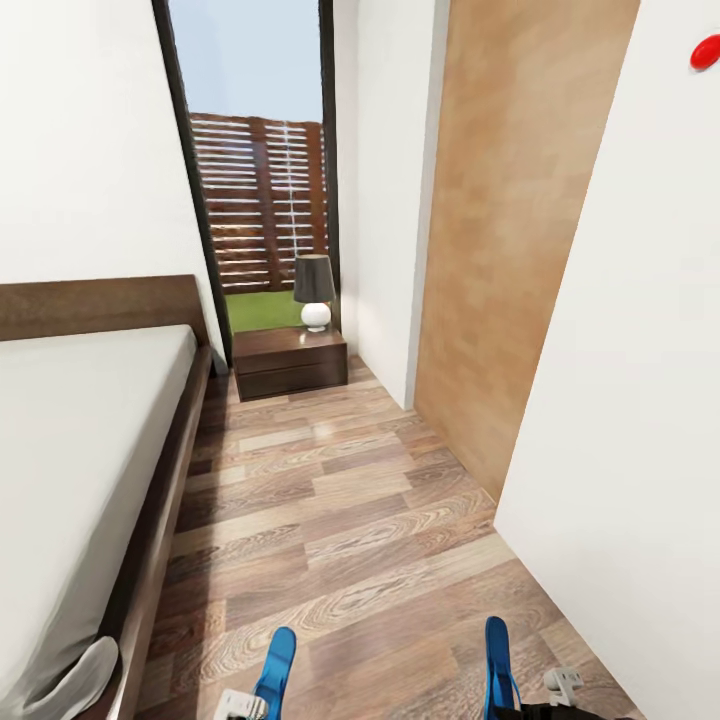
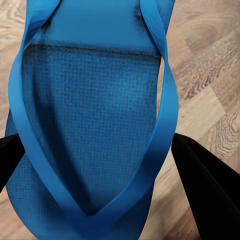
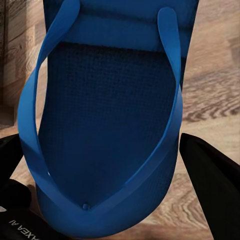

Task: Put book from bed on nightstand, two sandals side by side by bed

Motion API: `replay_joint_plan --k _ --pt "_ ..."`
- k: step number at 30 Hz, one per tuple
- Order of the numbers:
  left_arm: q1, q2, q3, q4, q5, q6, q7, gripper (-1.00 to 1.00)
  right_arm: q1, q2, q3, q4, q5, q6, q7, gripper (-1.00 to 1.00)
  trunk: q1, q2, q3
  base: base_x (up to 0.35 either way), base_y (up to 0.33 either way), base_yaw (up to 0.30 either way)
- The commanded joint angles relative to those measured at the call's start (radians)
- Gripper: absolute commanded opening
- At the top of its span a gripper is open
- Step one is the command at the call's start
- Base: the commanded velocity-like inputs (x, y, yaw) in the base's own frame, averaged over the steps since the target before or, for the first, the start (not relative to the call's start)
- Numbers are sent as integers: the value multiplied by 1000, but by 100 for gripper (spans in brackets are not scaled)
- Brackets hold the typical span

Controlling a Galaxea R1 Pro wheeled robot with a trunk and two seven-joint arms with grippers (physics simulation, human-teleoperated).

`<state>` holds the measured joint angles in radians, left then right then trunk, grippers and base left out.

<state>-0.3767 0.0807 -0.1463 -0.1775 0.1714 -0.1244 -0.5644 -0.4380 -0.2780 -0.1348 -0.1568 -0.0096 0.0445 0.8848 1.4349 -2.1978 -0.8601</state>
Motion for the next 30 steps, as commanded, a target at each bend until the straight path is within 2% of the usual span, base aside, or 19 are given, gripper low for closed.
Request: replay_joint_plan --k 1,30 --pt "-1 1 -9 1 14 -4 -1 -100 -1 0 -5 0 -2 5 4 -100 0 0 -1 0 0 0" --pt "-1 1 -10 1 22 -4 -2 -100 -1 -1 -5 0 -1 5 5 -100 0 0 -38 0 0 0"
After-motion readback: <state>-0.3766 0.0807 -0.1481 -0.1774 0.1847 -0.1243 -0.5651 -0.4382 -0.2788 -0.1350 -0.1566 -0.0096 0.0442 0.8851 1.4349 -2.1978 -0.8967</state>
